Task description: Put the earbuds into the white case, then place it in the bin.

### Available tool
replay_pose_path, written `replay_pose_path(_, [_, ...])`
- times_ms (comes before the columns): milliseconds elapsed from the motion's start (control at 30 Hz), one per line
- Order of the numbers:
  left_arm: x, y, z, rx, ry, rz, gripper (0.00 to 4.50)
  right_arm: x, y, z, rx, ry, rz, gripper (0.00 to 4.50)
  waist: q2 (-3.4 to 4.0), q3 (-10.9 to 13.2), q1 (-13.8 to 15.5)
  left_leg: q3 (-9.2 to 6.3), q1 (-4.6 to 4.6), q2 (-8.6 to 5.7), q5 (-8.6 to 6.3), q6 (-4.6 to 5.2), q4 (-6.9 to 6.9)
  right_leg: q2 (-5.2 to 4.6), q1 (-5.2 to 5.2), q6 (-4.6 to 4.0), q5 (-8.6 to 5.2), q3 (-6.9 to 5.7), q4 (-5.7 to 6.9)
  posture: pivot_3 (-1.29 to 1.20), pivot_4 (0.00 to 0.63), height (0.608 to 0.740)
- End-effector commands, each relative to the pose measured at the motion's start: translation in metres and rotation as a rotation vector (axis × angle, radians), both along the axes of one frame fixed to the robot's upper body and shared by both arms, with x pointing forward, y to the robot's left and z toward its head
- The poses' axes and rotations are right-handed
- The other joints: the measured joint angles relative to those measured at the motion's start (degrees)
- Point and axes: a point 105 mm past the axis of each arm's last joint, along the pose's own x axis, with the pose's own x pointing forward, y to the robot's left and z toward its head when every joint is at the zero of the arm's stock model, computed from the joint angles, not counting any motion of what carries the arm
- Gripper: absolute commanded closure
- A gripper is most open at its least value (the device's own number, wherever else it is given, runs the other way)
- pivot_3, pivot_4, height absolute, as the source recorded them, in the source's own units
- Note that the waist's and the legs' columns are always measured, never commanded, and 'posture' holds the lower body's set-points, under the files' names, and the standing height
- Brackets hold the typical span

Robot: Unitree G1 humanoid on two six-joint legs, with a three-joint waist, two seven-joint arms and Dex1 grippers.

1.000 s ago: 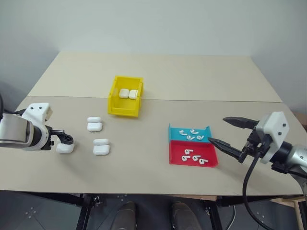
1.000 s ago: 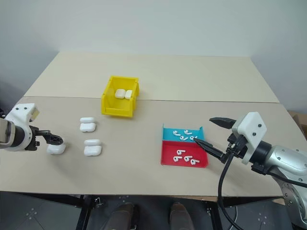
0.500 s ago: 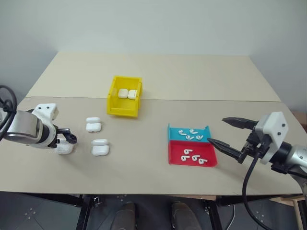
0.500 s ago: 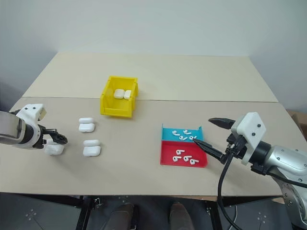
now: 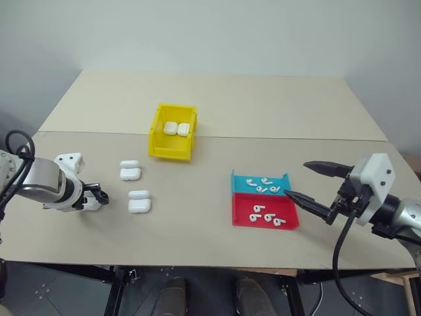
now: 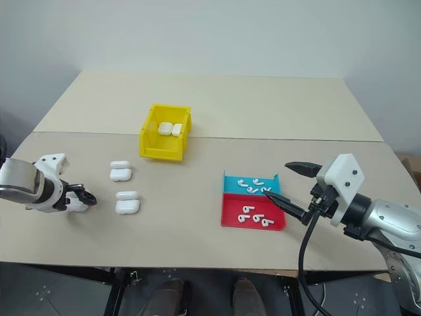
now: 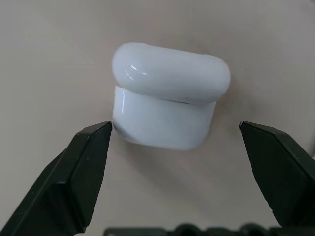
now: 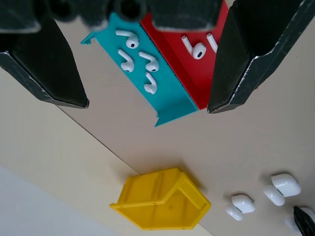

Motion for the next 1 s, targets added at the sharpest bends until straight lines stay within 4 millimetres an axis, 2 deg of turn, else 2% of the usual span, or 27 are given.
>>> replay_pose_path(33, [0.005,0.005,0.01,0.027,-0.027,0.008,0.0,-0.004,0.003,0.012,-0.006,-0.049,0.008,0.02,0.0,0.0,-0.02,0.01,0.0,-0.01,0.0,0.0,0.0,0.0,0.0,0.0,0.0,0.0,0.0,0.0,0.15,0.74])
replay_pose_path(500, [0.013,0.007,0.002,0.068,0.0,-0.038,0.0,-0.005,0.003,0.013,-0.001,-0.048,0.002,0.02,-0.01,0.0,-0.14,0.26,0.01,0.0,0.01,-0.02,0.0,0.05,0.0,0.0,0.0,0.0,0.01,0.0,0.15,0.74])
replay_pose_path(1000, [-0.001,0.018,0.001,0.111,0.051,-0.098,0.0,-0.006,0.003,0.013,0.005,-0.034,-0.001,0.02,-0.01,0.0,-0.51,0.02,0.0,0.04,0.02,-0.04,-0.02,0.04,-0.03,0.0,0.0,0.05,0.0,0.0,0.15,0.74])
